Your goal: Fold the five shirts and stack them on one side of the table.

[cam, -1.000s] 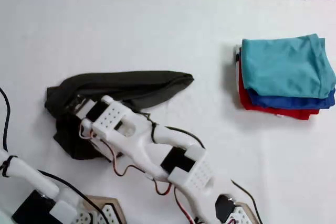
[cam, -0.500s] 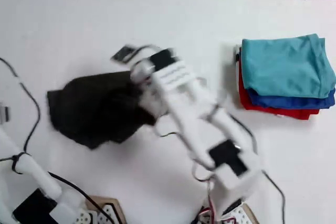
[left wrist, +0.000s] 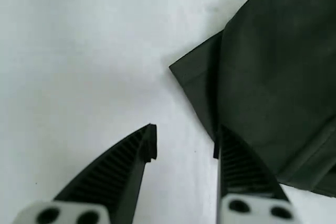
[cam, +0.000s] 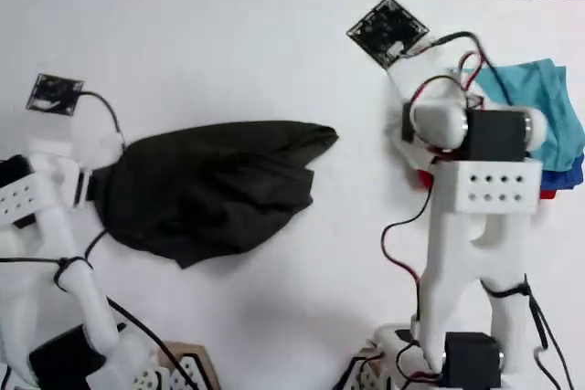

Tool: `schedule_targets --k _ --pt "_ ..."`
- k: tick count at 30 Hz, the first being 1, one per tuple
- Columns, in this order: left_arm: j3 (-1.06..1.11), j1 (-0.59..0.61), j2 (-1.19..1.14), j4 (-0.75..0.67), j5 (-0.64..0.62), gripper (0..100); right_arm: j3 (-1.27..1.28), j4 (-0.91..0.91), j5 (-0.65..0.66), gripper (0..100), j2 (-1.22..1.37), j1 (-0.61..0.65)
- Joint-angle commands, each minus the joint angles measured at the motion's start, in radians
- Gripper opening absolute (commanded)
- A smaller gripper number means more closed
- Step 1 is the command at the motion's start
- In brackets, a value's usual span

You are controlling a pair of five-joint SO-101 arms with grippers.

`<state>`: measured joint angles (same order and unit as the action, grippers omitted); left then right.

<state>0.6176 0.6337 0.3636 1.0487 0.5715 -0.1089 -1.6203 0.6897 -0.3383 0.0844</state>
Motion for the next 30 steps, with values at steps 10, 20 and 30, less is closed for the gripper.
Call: schedule_targets --k 10,20,30 --pt "-0.065 0.081 0.015 0.006 -0.018 20 0.313 0.242 -0.542 23.3 0.234 0.303" --pt "-0.056 0.124 0.011 0.002 -0.018 20 0.161 0.262 -0.621 23.3 0.533 0.407" --pt "-0.056 0.129 0.014 0.002 -0.014 20 -0.008 0.268 -0.621 23.4 0.725 0.375"
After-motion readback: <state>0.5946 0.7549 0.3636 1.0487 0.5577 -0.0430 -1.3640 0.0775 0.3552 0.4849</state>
